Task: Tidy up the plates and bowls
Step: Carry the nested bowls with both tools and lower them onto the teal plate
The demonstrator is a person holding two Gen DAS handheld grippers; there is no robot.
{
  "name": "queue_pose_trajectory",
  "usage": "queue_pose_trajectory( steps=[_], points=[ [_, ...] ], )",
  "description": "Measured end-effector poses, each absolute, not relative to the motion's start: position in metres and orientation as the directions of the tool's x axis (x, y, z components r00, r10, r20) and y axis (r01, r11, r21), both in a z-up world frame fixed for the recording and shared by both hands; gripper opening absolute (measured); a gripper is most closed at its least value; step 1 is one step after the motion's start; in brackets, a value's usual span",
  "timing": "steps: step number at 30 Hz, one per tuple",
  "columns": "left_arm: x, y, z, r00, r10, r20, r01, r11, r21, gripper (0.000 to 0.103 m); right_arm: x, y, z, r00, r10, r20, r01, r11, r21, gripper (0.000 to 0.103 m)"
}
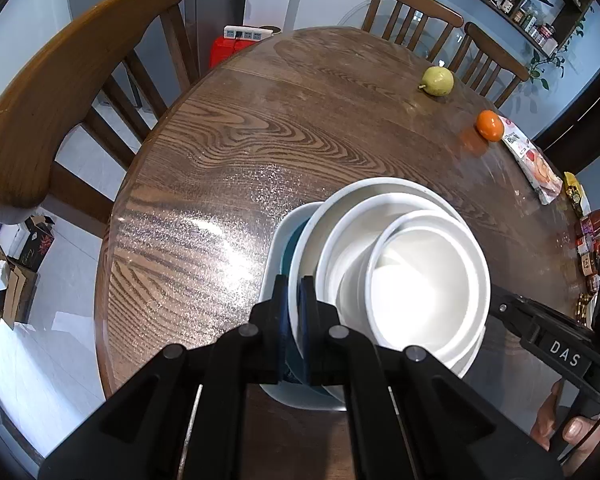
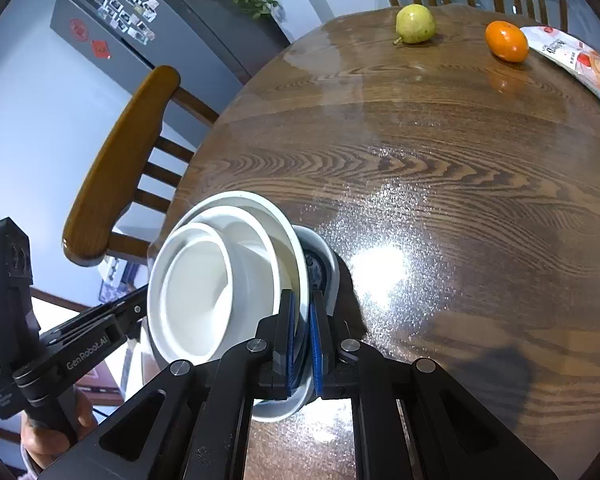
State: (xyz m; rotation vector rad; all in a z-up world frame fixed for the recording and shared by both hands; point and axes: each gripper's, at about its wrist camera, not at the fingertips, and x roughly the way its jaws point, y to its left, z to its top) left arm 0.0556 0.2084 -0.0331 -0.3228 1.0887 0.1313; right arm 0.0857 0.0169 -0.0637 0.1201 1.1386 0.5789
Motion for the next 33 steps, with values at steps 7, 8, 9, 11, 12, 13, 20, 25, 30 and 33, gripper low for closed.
queue_pose_trajectory(
  steps=[7, 8, 9, 11, 12, 13, 20, 25, 30, 33],
  points=[
    [0.059, 0.208, -0.033, 0.468, -0.05, -0.882, -0.269, 0.943, -0.196, 0.001, 0.086, 0.019, -0.063, 0.306, 0.482, -0.821, -0.377, 0.853, 0.36, 0.01],
    [0.059, 0.208, -0.033, 0.47, -0.05, -0.881, -0.27, 0.942, -0.198, 0.001, 0.086, 0.019, -0.062, 0.311, 0.478, -0.821, -0.379, 0.855, 0.354, 0.01],
    [0.06, 0.209, -0.033, 0.471, -0.051, -0.881, -0.273, 0.941, -0.201, 0.003, 0.086, 0.02, -0.061, 0.316, 0.473, -0.822, -0.38, 0.858, 0.347, 0.01],
    [0.059, 0.209, -0.032, 0.475, -0.044, -0.879, -0.279, 0.94, -0.197, 0.005, 0.086, 0.02, -0.061, 0.329, 0.459, -0.825, -0.378, 0.865, 0.331, 0.01],
    [0.059, 0.21, -0.032, 0.475, -0.044, -0.879, -0.28, 0.939, -0.199, 0.005, 0.087, 0.02, -0.061, 0.33, 0.459, -0.825, -0.377, 0.865, 0.33, 0.01],
    [0.059, 0.21, -0.032, 0.476, -0.045, -0.878, -0.281, 0.939, -0.2, 0.005, 0.087, 0.02, -0.061, 0.331, 0.458, -0.825, -0.378, 0.865, 0.329, 0.01],
    [0.057, 0.216, -0.033, 0.479, -0.034, -0.877, -0.306, 0.93, -0.204, 0.02, 0.086, 0.022, -0.06, 0.344, 0.448, -0.825, -0.372, 0.872, 0.318, 0.01],
    [0.054, 0.221, -0.036, 0.477, -0.037, -0.878, -0.321, 0.923, -0.213, 0.037, 0.085, 0.018, -0.06, 0.353, 0.437, -0.827, -0.355, 0.881, 0.314, 0.01],
    [0.052, 0.219, -0.035, 0.48, -0.034, -0.876, -0.316, 0.926, -0.209, 0.038, 0.083, 0.018, -0.059, 0.362, 0.426, -0.829, -0.353, 0.886, 0.301, 0.01],
    [0.051, 0.219, -0.035, 0.482, -0.032, -0.876, -0.312, 0.928, -0.205, 0.038, 0.081, 0.019, -0.058, 0.369, 0.42, -0.829, -0.353, 0.888, 0.293, 0.01]
  ],
)
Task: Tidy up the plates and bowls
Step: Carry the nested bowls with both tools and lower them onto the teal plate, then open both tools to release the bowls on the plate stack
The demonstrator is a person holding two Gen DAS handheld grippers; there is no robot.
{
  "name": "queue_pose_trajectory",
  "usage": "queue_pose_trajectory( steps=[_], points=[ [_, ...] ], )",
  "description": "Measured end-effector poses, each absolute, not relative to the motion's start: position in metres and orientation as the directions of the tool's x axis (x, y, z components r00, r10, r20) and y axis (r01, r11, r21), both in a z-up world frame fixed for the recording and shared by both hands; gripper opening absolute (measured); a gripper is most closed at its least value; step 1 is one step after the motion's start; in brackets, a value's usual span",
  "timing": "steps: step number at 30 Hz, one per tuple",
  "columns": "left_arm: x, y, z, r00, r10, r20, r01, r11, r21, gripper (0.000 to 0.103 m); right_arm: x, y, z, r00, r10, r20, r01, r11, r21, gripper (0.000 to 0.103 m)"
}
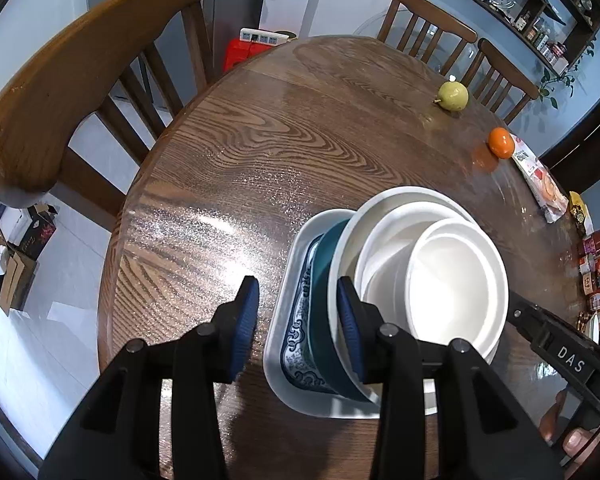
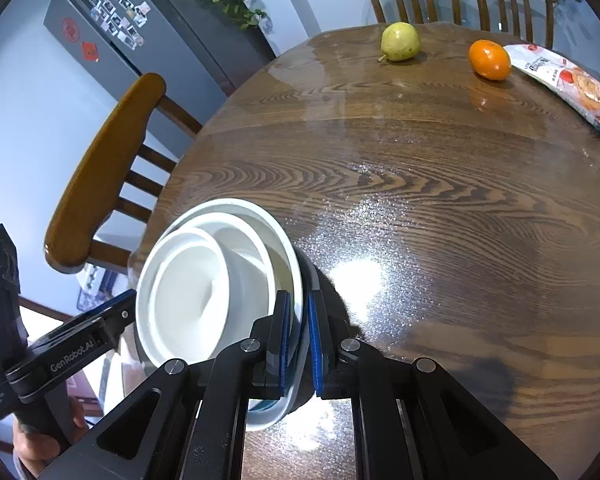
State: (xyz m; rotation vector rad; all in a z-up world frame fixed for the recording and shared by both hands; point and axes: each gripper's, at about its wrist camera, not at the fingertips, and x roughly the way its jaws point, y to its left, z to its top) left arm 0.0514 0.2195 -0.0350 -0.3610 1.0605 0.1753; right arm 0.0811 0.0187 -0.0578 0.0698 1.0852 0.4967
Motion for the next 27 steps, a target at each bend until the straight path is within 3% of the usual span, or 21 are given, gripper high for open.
queue_pose_trajectory(
  steps=[16, 27],
  points=[
    [0.048, 0.22, -0.03, 0.501, -0.032, -0.865, -0.302, 0.93, -0.21, 0.041, 0.079, 0.012, -0.049, 0.404, 0.417, -0.814, -0.339, 0.895, 0.29, 0.01],
    [0.042, 0.221, -0.024, 0.513, -0.008, -0.858, -0.311, 0.931, -0.194, 0.052, 0.072, 0.009, -0.041, 0.418, 0.436, -0.797, -0.351, 0.887, 0.301, 0.016]
  ],
)
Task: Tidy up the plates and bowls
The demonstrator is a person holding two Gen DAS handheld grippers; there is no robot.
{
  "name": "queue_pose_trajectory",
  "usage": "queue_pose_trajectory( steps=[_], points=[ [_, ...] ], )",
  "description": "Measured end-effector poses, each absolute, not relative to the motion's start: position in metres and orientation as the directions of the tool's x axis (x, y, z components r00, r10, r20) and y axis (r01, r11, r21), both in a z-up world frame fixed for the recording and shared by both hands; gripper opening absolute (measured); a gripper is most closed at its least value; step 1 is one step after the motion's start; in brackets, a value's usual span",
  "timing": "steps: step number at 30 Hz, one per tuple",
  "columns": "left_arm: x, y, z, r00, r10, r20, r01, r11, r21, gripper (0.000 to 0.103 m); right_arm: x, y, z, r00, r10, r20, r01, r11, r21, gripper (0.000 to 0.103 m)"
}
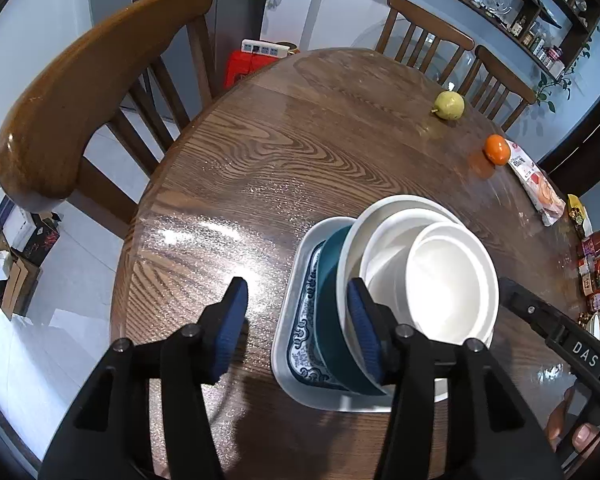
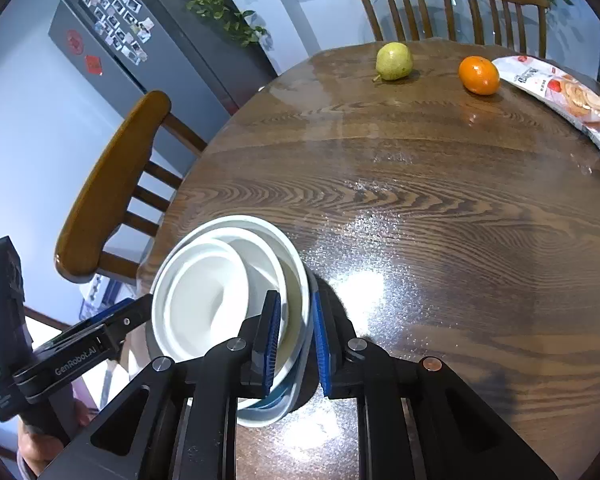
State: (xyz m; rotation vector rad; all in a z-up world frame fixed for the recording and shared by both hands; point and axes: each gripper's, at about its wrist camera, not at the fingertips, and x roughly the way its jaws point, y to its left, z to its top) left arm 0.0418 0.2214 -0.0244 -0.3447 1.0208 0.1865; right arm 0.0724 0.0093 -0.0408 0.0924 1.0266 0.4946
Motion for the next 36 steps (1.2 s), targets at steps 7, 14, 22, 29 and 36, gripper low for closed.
queue_pose_trajectory(
  steps=[7, 14, 22, 29, 36],
  points=[
    [0.034, 0.219, -0.015, 0.54, -0.005, -0.842, -0.29, 0.938, -0.191, 0.069, 0.064, 0.009, -0.036, 0.438, 0.432, -0.788, -0.368, 0.886, 0.281, 0.043],
    [0.024, 0.211, -0.006, 0.565, 0.01, -0.825, -0.261, 0.951, -0.167, 0.079, 0.052, 0.003, -0.031, 0.443, 0.448, -0.776, -0.39, 0.876, 0.283, 0.06],
    [0.017, 0.203, -0.005, 0.568, 0.0, -0.823, -0.23, 0.96, -0.159, 0.087, 0.036, 0.008, -0.03, 0.448, 0.448, -0.774, -0.466, 0.856, 0.226, 0.072],
    [0.012, 0.197, -0.003, 0.576, 0.005, -0.817, -0.21, 0.967, -0.142, 0.102, 0.018, 0.013, -0.025, 0.461, 0.454, -0.763, -0.537, 0.827, 0.167, 0.087],
    [0.005, 0.192, -0.001, 0.576, 0.025, -0.817, -0.197, 0.974, -0.109, 0.102, 0.007, 0.013, -0.026, 0.47, 0.452, -0.758, -0.562, 0.816, 0.139, 0.087]
  ],
)
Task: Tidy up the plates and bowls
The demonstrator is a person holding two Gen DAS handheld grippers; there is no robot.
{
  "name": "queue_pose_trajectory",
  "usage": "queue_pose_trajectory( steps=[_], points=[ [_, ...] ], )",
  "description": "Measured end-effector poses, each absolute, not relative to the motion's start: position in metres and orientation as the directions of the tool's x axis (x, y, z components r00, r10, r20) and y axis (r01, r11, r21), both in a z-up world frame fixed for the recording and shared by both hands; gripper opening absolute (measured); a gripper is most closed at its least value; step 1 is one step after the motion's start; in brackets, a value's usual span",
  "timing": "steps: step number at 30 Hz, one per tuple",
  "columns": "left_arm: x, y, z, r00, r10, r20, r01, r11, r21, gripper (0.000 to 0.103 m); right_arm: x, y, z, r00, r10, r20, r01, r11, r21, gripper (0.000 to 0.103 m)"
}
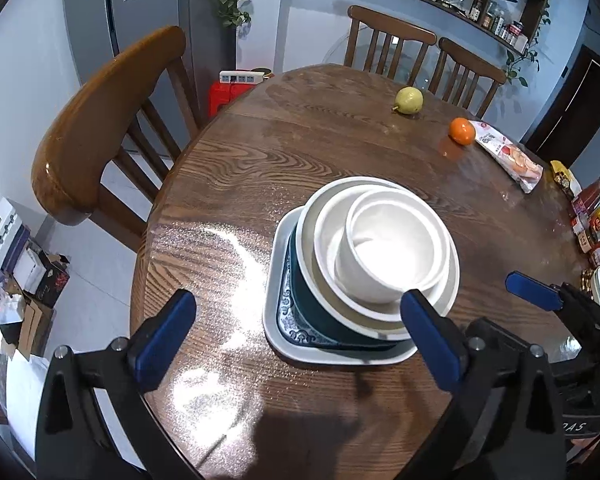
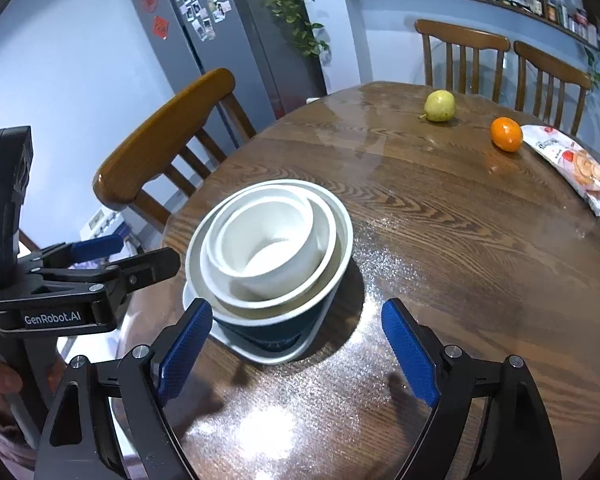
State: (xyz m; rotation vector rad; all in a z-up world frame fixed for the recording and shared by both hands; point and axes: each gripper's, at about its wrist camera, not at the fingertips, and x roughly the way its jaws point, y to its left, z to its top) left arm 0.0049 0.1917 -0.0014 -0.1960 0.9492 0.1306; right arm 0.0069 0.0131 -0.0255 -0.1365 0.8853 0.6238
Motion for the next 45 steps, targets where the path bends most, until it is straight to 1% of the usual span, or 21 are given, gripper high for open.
queue_pose_trajectory(
  steps=[7, 11, 28, 45],
  points=[
    [-0.004, 0.185, -0.003, 0.576, 0.034, -0.817, -0.171, 0.982, -0.08, 0.102, -0.005, 0.012, -0.025, 0.485, 0.451, -0.75, -0.575, 0.81, 0.115, 0.087],
    [-0.006, 0.182, -0.008, 0.558, -0.017, -0.829, -0.131, 0.985, -0.108, 0.102, -0.011, 0.012, -0.026, 0.491, 0.447, -0.748, -0.582, 0.807, 0.1, 0.087],
    [-0.019, 0.176, -0.01, 0.551, 0.044, -0.834, -0.134, 0.99, -0.036, 0.102, -0.022, 0.014, -0.024, 0.496, 0.434, -0.752, -0.597, 0.799, 0.068, 0.087],
    [-0.021, 0.18, -0.009, 0.547, 0.054, -0.835, -0.143, 0.989, -0.029, 0.102, -0.023, 0.019, -0.026, 0.488, 0.438, -0.755, -0.61, 0.79, 0.064, 0.087]
  ],
)
